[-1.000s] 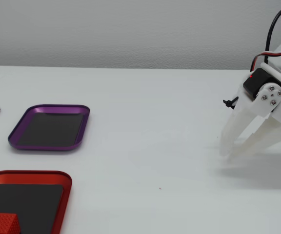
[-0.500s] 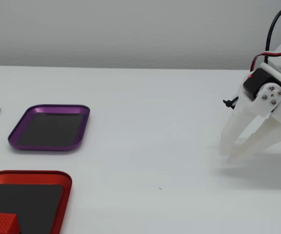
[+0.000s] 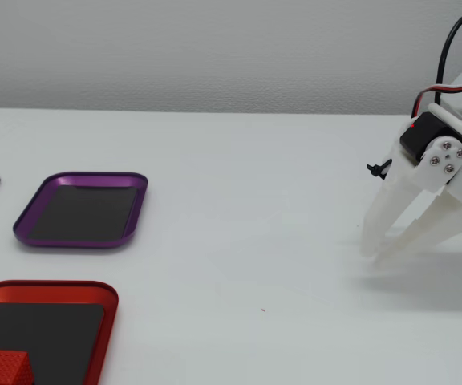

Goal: Grasp a red block and put it in the left red dish.

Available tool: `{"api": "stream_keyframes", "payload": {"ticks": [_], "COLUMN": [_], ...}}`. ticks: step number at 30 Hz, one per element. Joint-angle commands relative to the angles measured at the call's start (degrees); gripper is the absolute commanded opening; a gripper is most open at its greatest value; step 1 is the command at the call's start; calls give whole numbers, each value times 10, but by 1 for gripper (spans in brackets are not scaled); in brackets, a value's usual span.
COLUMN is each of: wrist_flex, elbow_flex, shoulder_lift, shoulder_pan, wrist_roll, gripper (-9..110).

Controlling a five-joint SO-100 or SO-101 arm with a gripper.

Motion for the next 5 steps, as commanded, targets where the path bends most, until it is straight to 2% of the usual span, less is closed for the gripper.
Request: {"api": "stream_keyframes", "payload": {"ticks": [1, 5], "wrist_flex": [0, 0], "elbow_flex": [2, 2], "shoulder_lift": [62, 62], "shoulder_pan": [3, 3], "wrist_roll": [-3, -3], "gripper": [0, 0]}}
